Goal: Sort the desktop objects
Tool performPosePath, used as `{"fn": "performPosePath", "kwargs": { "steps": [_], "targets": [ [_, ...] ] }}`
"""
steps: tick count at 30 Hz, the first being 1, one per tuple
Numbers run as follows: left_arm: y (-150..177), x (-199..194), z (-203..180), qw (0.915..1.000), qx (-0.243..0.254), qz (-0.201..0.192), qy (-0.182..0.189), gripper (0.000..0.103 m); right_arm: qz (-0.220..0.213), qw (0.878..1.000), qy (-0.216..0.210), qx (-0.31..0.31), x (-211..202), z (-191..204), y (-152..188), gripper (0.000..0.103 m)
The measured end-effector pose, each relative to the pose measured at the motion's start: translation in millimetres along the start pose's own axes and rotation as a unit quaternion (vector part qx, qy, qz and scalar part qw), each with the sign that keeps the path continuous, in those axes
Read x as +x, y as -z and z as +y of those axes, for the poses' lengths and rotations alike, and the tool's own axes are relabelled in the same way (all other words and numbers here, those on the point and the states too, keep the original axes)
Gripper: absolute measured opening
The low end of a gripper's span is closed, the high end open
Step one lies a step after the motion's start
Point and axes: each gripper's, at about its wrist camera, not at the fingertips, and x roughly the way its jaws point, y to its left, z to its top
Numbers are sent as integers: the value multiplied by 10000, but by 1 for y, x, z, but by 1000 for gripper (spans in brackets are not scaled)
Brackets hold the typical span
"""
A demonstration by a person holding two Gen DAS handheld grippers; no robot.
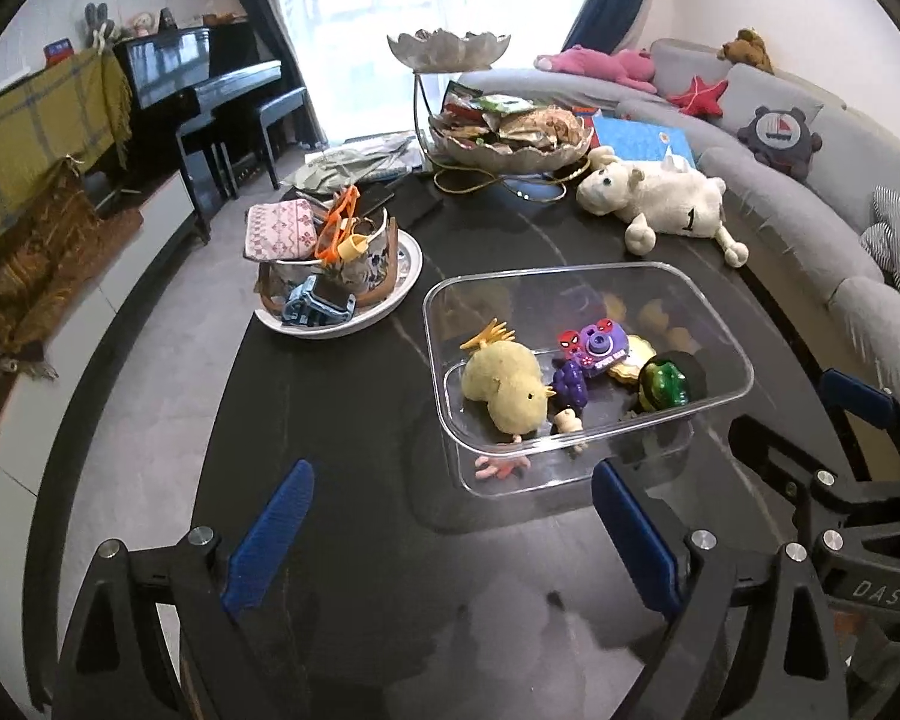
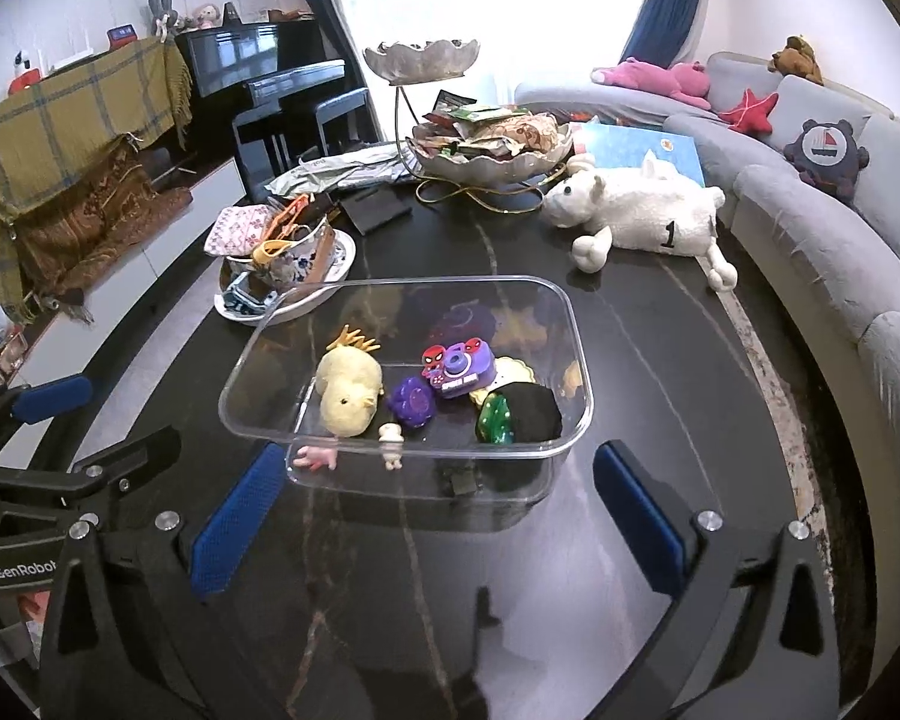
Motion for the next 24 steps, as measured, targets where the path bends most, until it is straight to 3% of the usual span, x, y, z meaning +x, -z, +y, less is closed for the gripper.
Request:
{"fn": "performPosePath", "kwargs": {
  "steps": [8,15,24],
  "targets": [
    [15,-36,-6,9989,76,-442,-119,92,-158,9999,17,17,-31,5,11,102],
    [30,-52,-9,9994,-10,-342,33,92,-180,9998,74,38,-53,5,24,102],
    [52,-70,-10,9994,31,-337,-108,92,-111,9999,75,28,-71,13,43,102]
  ]
}}
